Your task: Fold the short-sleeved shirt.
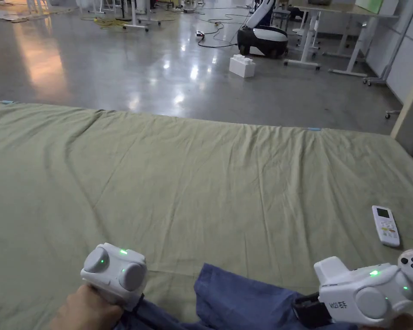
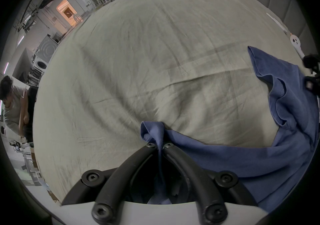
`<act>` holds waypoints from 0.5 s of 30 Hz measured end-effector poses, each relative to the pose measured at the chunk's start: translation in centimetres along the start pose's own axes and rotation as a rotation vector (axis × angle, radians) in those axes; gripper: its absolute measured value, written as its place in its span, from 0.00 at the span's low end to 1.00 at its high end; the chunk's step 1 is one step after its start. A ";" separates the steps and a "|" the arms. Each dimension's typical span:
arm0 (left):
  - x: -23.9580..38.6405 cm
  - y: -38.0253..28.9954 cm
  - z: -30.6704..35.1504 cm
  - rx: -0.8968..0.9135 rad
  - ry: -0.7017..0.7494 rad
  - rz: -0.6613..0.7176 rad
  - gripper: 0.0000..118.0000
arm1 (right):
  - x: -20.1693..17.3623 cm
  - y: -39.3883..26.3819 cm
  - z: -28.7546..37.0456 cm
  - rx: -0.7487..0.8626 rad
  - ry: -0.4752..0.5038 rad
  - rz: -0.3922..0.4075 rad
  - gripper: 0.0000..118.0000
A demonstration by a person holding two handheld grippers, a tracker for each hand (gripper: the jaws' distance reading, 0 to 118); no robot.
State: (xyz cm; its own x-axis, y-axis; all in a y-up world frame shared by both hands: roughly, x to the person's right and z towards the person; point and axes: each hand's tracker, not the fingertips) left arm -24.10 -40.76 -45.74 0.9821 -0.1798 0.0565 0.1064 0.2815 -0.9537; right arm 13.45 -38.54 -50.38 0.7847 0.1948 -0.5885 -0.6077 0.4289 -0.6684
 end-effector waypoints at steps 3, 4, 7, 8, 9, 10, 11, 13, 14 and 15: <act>-0.8 -0.7 0.2 0.029 -0.041 0.032 0.03 | -0.1 -0.7 -1.7 -0.024 0.037 -0.020 0.76; -0.8 -1.0 0.3 0.041 -0.041 0.032 0.03 | -0.3 -0.9 -0.9 0.012 0.062 -0.071 0.67; 0.2 -1.9 0.5 0.098 0.014 -0.047 0.03 | -1.0 -1.8 1.6 0.111 0.102 -0.026 0.03; 0.5 -2.3 0.5 0.113 0.023 -0.048 0.03 | -0.5 -2.1 1.6 0.096 0.076 0.006 0.03; 0.4 -2.6 0.8 0.137 0.030 -0.037 0.03 | -0.7 -2.4 2.1 0.090 0.062 0.006 0.03; 0.3 -3.2 1.3 0.169 0.018 -0.031 0.03 | -0.6 -2.8 2.9 0.119 0.082 -0.011 0.03; -0.4 -3.9 2.3 0.208 0.003 -0.031 0.03 | -0.4 -3.2 4.2 0.195 0.101 -0.055 0.03; -2.0 -5.6 5.1 0.343 -0.031 0.025 0.03 | -0.5 -3.8 6.7 0.291 0.101 -0.154 0.03; -2.9 -6.7 7.1 0.406 -0.037 0.044 0.03 | -0.5 -4.2 8.7 0.350 0.079 -0.172 0.03; -3.8 -7.9 9.2 0.474 -0.054 0.068 0.03 | -0.7 -4.4 10.7 0.389 0.069 -0.198 0.03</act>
State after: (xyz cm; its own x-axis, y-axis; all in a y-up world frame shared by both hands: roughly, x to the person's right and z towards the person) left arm -27.26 -33.58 -35.73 0.9946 -0.1004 0.0263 0.0888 0.6920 -0.7164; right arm 16.93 -31.15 -42.17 0.8634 0.0217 -0.5040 -0.3446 0.7551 -0.5577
